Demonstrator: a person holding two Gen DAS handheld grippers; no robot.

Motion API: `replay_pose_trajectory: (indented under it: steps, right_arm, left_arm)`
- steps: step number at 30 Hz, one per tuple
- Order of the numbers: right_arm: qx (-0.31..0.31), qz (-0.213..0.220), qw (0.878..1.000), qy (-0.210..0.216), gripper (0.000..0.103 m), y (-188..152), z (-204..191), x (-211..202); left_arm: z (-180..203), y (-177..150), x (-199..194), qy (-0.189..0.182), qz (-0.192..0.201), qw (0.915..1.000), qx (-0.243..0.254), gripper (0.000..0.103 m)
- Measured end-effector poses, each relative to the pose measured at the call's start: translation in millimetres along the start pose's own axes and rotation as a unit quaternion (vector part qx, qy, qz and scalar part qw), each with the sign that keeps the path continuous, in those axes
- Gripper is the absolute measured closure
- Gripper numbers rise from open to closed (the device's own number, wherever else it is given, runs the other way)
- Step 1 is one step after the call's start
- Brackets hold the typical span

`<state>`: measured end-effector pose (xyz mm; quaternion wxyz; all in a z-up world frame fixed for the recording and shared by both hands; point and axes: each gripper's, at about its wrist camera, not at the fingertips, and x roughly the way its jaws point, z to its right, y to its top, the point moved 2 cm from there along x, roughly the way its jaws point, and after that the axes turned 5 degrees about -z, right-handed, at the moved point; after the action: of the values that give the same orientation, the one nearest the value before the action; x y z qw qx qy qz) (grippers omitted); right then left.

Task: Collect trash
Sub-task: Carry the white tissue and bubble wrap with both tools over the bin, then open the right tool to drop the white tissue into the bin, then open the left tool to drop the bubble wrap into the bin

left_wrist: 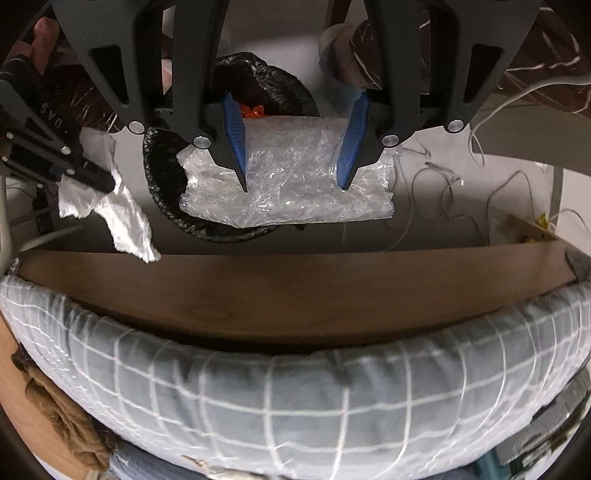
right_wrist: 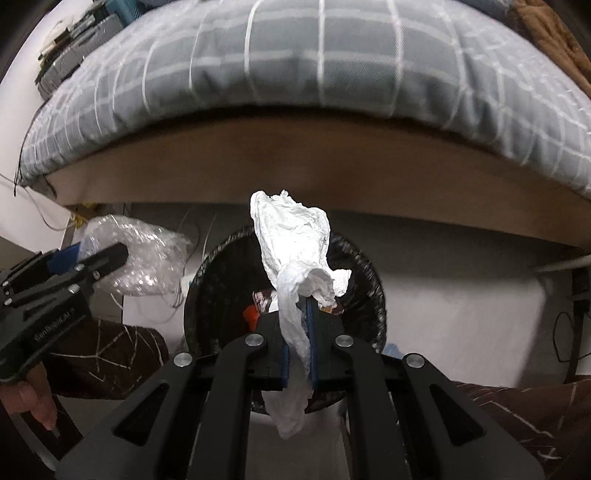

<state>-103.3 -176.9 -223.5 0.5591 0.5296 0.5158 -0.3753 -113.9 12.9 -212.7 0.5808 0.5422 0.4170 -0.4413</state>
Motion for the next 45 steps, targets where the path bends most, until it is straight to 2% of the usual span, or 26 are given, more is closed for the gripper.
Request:
replay_pose_trajectory:
  steps: [8,14,19,21,27,36,45]
  right_arm:
    - [-0.012,-0.059,0.998,-0.001,0.095,1,-16,37]
    - [-0.022,-0.087,0.996,0.002,0.092,-5,-21,55]
    - [-0.028,-0.089,0.996,-0.003,0.069,-8,-25,61]
    - [-0.026,-0.083,0.996,-0.006,0.053,-7,-25,59]
    - [-0.007,-0.057,0.998,-0.022,0.029,-3,-9,42]
    - [0.027,-0.016,0.999,-0.044,0.011,-3,30,17]
    - [0.062,0.003,0.995,-0.072,0.008,-18,71,7]
  left_arm:
    - [-18,-7,13,0.006,-0.009,0.9999,-0.009,0.058]
    - [-31,-8,23,0.006,-0.024,0.9994,-0.022,0.058]
    - [-29,-13,26,0.006,-0.034,0.9990,-0.028,0.058]
    - [-27,-13,26,0.006,-0.033,0.9991,-0.026,0.058]
    - [-15,-12,29,0.000,-0.035,0.9992,-0.018,0.058]
    - [18,-7,31,-0.014,-0.039,0.9991,0.009,0.058]
    - [64,-7,40,-0.029,-0.044,0.9975,0.046,0.058]
